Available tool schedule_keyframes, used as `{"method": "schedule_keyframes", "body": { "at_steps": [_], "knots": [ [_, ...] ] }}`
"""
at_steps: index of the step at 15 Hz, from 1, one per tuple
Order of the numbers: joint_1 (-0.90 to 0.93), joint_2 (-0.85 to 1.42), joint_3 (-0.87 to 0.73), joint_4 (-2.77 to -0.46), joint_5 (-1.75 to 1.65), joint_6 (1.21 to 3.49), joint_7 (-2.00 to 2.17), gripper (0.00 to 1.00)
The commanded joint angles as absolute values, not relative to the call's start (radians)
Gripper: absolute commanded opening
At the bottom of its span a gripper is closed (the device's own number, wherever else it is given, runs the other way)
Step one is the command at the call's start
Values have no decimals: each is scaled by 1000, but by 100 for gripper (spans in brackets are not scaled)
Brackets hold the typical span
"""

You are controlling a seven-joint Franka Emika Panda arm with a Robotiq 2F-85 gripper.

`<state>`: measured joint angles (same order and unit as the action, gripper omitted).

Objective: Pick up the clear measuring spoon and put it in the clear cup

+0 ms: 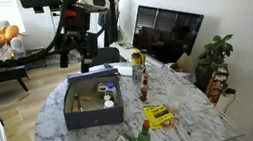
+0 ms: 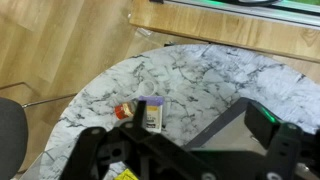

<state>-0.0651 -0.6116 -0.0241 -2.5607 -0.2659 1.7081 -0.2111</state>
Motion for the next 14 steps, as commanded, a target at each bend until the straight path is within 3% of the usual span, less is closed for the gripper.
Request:
{"method": "schedule_keyframes", "body": {
  "at_steps": [1, 6, 14],
  "knots": [
    [-44, -611, -42, -2559, -274, 1704, -202, 100],
    [-59, -590, -71, -2564, -255, 1751, -184, 100],
    [-203, -313, -240, -2670, -307, 2191, -146, 100]
  ]
}}
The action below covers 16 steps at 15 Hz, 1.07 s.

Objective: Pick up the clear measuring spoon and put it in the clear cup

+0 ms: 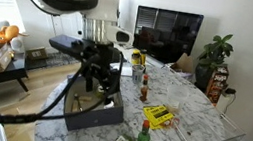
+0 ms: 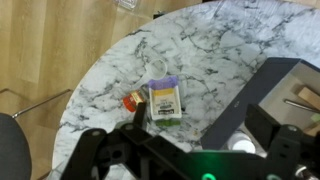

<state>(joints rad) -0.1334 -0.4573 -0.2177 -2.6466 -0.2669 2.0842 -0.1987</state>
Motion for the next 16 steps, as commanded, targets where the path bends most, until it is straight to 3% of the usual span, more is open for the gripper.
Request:
{"method": "schedule_keyframes", "body": {
  "at_steps": [1, 6, 7, 11, 16],
  "knots": [
    [-226, -272, -243, -2679, -303, 2203, -110, 100],
    [-231, -40, -280, -2701, -110, 2218, -152, 100],
    [-247, -129, -262, -2715, -184, 2217, -115, 100],
    [-242, -37, -263, -2702, -131, 2216, -131, 100],
    [-228, 9, -256, -2756, 223, 2495, -311, 100]
  ]
}}
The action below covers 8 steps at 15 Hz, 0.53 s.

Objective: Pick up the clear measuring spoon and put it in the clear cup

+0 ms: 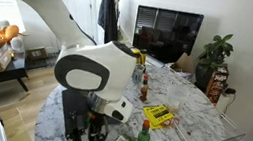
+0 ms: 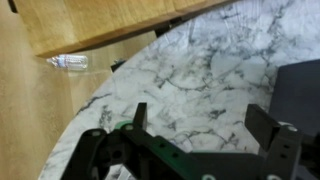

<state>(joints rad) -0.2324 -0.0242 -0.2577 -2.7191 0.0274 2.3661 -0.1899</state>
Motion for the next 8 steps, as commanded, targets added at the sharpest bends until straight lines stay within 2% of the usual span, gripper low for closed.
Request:
{"method": "schedule_keyframes", "body": {
  "at_steps": [1, 6, 8],
  "knots": [
    [-224, 33, -248, -2760, 287, 2550, -342, 100],
    [-227, 137, -199, -2753, 557, 2809, -509, 97],
    [-234, 182, -167, -2740, 639, 2864, -550, 90]
  ]
}}
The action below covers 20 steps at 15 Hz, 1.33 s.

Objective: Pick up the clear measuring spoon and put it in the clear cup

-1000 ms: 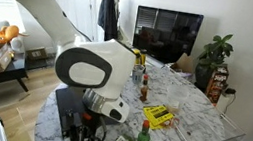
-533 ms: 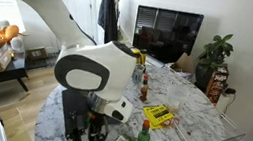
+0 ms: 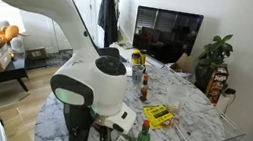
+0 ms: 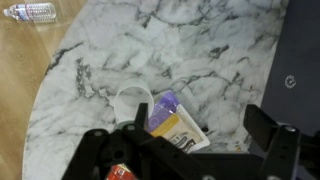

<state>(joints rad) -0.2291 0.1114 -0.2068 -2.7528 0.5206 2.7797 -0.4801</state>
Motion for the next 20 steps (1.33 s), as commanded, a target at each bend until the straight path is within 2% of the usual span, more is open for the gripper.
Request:
{"method": "schedule_keyframes", "body": {
  "at_steps": [1, 2, 4, 5, 7, 9, 12, 13, 14, 15, 16, 20],
  "knots": [
    [-237, 204, -160, -2734, 654, 2870, -556, 88],
    [-244, 221, -150, -2729, 678, 2880, -571, 78],
    [-248, 261, -139, -2718, 700, 2905, -574, 69],
    [-247, 283, -138, -2712, 702, 2920, -567, 60],
    [-254, 313, -135, -2702, 713, 2955, -566, 58],
    [-257, 337, -130, -2693, 725, 3001, -563, 70],
    [-261, 367, -122, -2679, 726, 3046, -558, 71],
    [-260, 383, -117, -2670, 722, 3051, -554, 64],
    [-260, 395, -111, -2663, 721, 3056, -553, 47],
    [-259, 407, -107, -2656, 718, 3058, -551, 40],
    [-255, 416, -105, -2653, 715, 3060, -547, 39],
    [-245, 415, -112, -2664, 710, 3080, -536, 7]
  ]
}}
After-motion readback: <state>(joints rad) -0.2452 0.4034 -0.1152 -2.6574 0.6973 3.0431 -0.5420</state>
